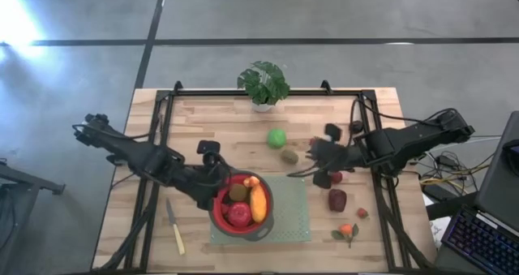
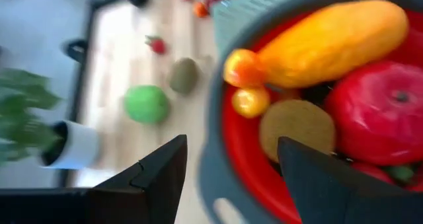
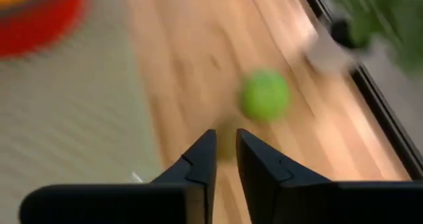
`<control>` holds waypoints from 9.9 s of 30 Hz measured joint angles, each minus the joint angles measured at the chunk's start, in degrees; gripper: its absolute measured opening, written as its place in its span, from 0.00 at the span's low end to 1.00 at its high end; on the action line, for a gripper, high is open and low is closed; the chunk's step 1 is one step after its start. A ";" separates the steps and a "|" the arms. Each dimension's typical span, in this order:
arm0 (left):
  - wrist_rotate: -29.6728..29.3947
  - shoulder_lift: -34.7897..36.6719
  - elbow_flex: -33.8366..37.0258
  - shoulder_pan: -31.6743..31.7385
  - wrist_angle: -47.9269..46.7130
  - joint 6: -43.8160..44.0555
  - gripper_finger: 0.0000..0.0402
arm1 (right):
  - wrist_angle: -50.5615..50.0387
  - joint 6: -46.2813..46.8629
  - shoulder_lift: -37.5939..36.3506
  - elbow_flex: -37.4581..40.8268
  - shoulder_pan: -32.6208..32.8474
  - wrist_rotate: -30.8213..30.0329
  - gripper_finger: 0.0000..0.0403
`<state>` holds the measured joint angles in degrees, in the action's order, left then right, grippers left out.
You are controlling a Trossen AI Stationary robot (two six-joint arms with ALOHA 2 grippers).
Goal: Pick & Place Fruit
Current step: Put the top strawberry into the red strainer
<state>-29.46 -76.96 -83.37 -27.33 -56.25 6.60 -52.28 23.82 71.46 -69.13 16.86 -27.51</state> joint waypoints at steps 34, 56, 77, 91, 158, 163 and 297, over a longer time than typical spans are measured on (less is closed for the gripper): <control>-11.44 12.92 0.59 -1.34 2.97 0.89 0.60 | 7.10 -13.79 -3.76 19.40 -45.80 25.76 0.38; -13.96 14.43 0.59 -1.34 4.17 0.87 0.60 | 27.38 -12.96 -3.74 34.02 -45.63 27.75 0.69; -13.96 14.43 0.59 -1.34 4.35 0.87 0.60 | 41.71 -12.24 -3.74 43.18 -41.93 26.81 0.69; -13.92 14.41 0.82 -1.30 4.38 1.02 0.60 | 45.92 -10.74 5.03 43.22 -39.20 22.82 0.66; -15.56 4.54 4.92 -1.43 17.75 -31.55 0.59 | 50.78 -6.47 -32.62 43.20 -14.93 23.43 0.32; -27.13 -0.64 4.77 -3.01 22.73 -44.83 0.59 | 56.16 -5.39 -31.94 43.20 -7.48 23.42 0.36; -28.54 -2.81 -3.17 -12.44 17.91 -22.95 0.38 | 16.49 -7.41 -0.99 -0.69 4.83 -8.54 0.63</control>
<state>-58.00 -79.77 -86.54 -39.77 -38.34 -16.35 -35.79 16.41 70.47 -69.82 21.69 -36.05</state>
